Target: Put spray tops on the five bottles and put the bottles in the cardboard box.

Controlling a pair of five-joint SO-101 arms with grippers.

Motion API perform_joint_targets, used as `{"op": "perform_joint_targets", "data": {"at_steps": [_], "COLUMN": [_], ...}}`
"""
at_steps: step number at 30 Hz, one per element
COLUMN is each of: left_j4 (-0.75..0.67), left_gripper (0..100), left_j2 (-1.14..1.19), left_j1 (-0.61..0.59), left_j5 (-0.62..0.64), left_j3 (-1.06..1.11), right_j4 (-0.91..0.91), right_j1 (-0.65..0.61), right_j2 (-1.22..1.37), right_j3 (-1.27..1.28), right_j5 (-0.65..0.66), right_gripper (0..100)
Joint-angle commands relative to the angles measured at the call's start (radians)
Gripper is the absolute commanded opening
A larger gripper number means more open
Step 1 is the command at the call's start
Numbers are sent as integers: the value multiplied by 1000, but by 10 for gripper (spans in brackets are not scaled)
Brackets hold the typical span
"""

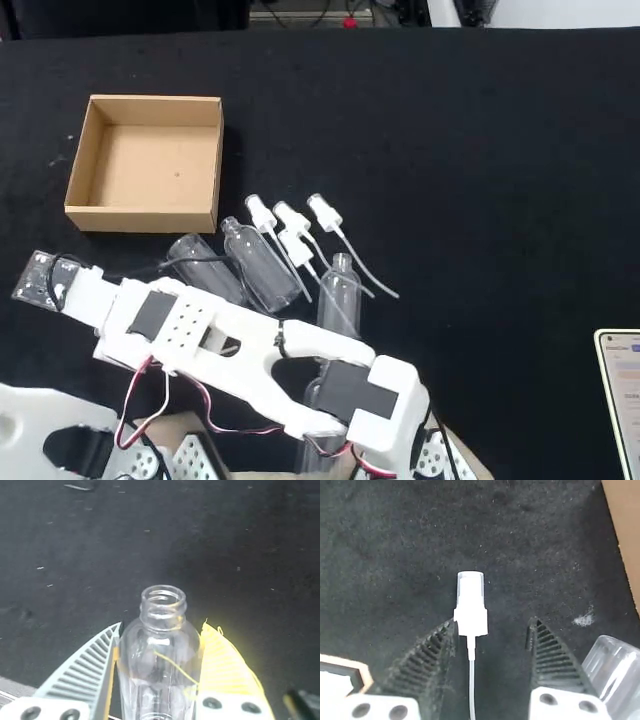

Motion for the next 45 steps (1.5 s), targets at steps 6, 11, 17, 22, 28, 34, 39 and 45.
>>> {"op": "perform_joint_targets", "data": {"at_steps": [6,11,17,22,28,34,39,45], "left_j4": [12,12,14,34,110,114,173,176], "left_gripper": [127,127,127,126,125,125,127,127], "left_j2": [-63,-63,-63,-63,-72,-74,-74,-155], "left_j1": [-91,-105,-93,-76,-31,12,64,97], "left_j5": [3,3,3,6,3,6,6,14], "left_j3": [-96,-90,-90,-88,-99,-88,-88,-38], "right_j4": [6,23,175,262,400,548,562,575], "right_j1": [-23,-23,-18,25,118,127,161,199], "right_j2": [127,196,237,234,234,225,87,-208], "right_j3": [-154,-214,-308,-401,-590,-722,-731,-613], "right_j5": [-14,-9,-6,-14,-60,-103,-167,-175], "right_gripper": [225,225,124,11,12,11,11,11]}}
